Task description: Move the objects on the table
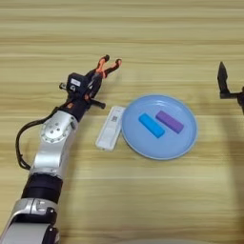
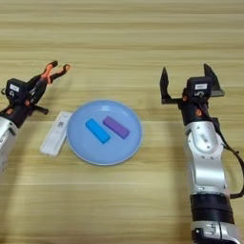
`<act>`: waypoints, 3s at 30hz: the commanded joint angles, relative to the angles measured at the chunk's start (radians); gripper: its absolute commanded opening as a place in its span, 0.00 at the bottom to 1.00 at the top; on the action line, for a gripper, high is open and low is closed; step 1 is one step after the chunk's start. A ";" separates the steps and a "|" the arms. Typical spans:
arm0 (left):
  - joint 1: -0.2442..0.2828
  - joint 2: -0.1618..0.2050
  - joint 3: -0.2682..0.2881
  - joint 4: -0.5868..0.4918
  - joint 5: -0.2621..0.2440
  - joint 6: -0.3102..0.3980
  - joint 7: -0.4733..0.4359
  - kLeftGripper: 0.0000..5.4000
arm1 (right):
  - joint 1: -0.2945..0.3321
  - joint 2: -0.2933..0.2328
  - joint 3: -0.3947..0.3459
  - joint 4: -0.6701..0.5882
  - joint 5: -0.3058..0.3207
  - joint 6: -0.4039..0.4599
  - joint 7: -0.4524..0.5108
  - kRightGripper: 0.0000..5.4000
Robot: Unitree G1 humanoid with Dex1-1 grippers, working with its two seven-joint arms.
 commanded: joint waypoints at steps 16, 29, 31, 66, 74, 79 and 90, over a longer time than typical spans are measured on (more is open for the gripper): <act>0.064 0.013 -0.014 0.045 0.048 0.079 0.019 0.15 | -0.023 0.007 0.012 -0.023 0.015 -0.004 0.015 1.00; 0.105 0.008 -0.024 0.035 0.056 0.096 0.034 0.15 | -0.017 0.011 0.013 -0.028 0.015 -0.003 0.019 1.00; 0.108 0.007 -0.025 0.033 0.055 0.099 0.035 0.15 | -0.017 0.011 0.013 -0.029 0.016 -0.003 0.020 1.00; 0.102 0.046 -0.064 -0.049 0.060 0.042 -0.049 0.82 | -0.023 0.018 0.024 -0.027 0.015 -0.006 0.023 1.00; 0.155 0.064 -0.070 -0.169 0.051 0.102 -0.070 0.97 | -0.026 0.017 0.024 -0.026 0.014 -0.005 0.024 1.00; 0.224 0.064 -0.064 -0.248 0.041 0.123 -0.063 1.00 | -0.026 0.018 0.025 -0.034 0.015 0.000 0.023 1.00; 0.333 0.102 -0.046 -0.418 0.003 0.246 -0.083 1.00 | -0.029 0.036 0.044 -0.053 0.005 0.013 0.013 1.00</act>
